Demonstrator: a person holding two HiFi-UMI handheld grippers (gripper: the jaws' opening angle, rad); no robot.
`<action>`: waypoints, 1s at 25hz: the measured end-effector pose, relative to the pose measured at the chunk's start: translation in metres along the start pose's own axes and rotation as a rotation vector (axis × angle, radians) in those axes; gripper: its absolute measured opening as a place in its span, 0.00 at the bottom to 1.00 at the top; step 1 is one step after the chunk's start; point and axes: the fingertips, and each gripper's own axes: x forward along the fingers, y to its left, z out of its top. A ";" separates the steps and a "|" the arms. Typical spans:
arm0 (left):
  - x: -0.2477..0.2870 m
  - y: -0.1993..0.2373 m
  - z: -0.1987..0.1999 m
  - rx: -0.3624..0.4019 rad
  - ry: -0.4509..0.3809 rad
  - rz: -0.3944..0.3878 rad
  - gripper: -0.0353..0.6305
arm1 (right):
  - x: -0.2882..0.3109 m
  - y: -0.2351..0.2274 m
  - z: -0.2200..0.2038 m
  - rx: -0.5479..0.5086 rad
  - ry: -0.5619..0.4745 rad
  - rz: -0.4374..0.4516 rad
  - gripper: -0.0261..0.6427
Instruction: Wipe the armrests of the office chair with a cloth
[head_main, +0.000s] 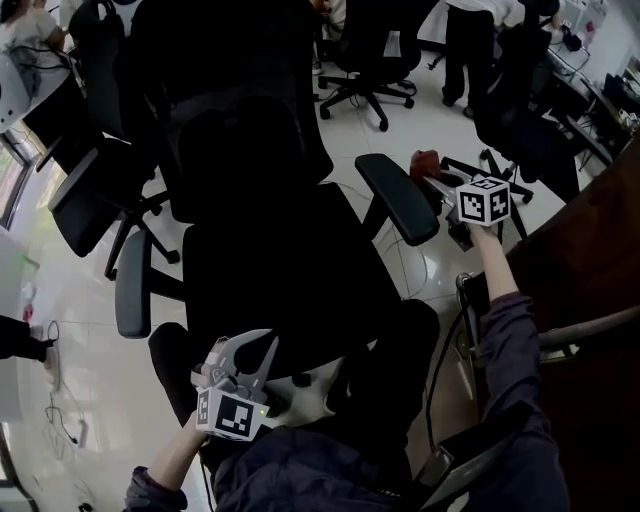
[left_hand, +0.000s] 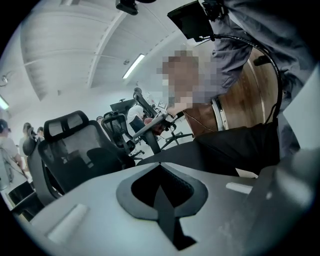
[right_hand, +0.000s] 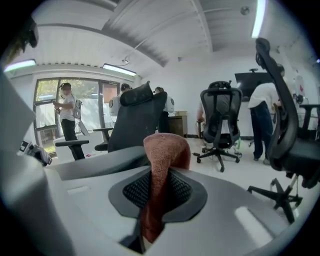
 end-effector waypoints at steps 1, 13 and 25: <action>0.000 -0.001 0.000 0.004 0.008 0.002 0.08 | 0.007 0.000 -0.011 0.023 0.010 0.018 0.11; 0.009 -0.011 0.000 0.037 0.086 -0.007 0.08 | 0.066 0.024 -0.077 0.189 -0.042 0.228 0.11; 0.017 -0.020 -0.009 0.036 0.109 -0.008 0.08 | 0.095 0.027 -0.148 0.220 0.108 0.181 0.11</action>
